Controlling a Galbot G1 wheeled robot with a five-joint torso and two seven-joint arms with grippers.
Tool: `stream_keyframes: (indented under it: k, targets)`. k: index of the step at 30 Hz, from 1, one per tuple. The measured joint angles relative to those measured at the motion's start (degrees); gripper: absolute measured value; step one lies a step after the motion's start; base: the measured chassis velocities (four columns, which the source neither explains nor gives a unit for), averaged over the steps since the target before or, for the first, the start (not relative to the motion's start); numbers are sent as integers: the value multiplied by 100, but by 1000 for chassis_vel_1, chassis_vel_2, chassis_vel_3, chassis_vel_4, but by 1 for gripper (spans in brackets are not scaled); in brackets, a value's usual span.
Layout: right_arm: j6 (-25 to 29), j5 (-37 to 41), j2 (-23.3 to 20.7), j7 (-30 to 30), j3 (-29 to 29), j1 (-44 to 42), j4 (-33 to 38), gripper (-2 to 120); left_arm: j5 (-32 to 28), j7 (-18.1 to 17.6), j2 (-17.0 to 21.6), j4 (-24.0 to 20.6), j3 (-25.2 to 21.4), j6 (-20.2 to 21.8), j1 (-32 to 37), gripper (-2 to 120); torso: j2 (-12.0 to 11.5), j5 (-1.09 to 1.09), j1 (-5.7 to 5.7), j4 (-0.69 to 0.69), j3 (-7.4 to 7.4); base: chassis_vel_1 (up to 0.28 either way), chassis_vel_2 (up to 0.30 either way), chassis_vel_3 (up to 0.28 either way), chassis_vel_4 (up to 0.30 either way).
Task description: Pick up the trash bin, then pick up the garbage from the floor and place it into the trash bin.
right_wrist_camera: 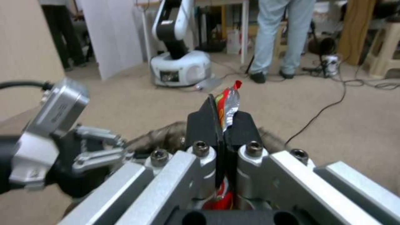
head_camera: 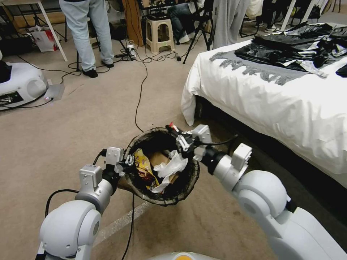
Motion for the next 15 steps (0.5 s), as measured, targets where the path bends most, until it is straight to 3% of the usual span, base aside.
stream_keyframes:
  k: [12, 15]
  targets:
    - [-271, -95, -387, 302, -390, -180, 1, 0, 61, -5, -23, 69, 118, 3, -60, 3, 0, 1, 0, -1, 0, 0, 0, 0, 0]
    - [-313, -154, -388, 343, -419, -237, 1, 7, 74, -5, -29, 70, 143, 3, -66, 3, 0, 1, 0, -1, 0, 0, 0, 0, 0]
